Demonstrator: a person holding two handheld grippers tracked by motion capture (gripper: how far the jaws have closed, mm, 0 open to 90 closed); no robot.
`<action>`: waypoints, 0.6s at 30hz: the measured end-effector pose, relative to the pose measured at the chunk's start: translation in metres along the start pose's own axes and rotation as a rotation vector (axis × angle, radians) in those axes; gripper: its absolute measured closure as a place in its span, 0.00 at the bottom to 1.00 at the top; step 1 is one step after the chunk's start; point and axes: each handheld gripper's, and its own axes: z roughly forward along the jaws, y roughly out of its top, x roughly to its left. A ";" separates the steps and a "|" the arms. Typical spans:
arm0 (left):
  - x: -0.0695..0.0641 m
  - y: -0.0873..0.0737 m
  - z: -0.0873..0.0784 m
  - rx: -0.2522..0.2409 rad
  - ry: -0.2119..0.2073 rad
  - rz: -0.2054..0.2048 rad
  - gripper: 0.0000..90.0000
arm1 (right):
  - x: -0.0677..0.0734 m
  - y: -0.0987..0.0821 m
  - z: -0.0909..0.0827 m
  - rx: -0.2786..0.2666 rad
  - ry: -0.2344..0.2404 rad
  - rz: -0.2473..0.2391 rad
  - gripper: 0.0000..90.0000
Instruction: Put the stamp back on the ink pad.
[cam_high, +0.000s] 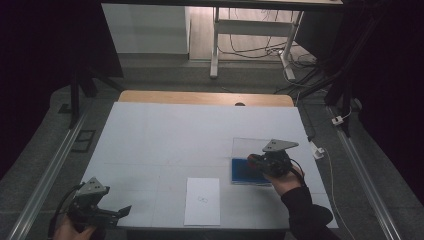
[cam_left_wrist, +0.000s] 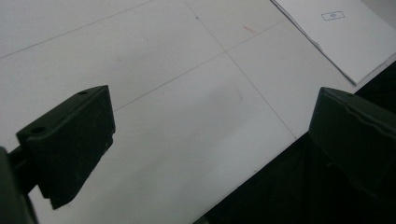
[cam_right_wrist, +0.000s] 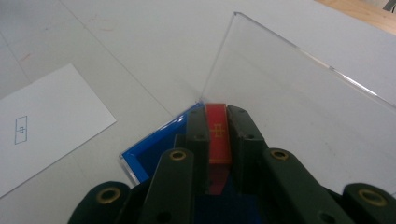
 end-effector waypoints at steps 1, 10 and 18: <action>0.000 0.000 0.000 0.000 0.000 0.000 0.01 | -0.001 -0.001 0.001 0.003 -0.001 -0.001 0.89; 0.000 0.000 0.000 0.001 0.001 0.001 0.01 | -0.005 -0.008 0.009 0.026 0.018 -0.002 0.89; 0.000 0.000 0.000 0.001 0.001 0.001 0.01 | -0.006 -0.011 0.015 0.046 0.030 -0.013 0.89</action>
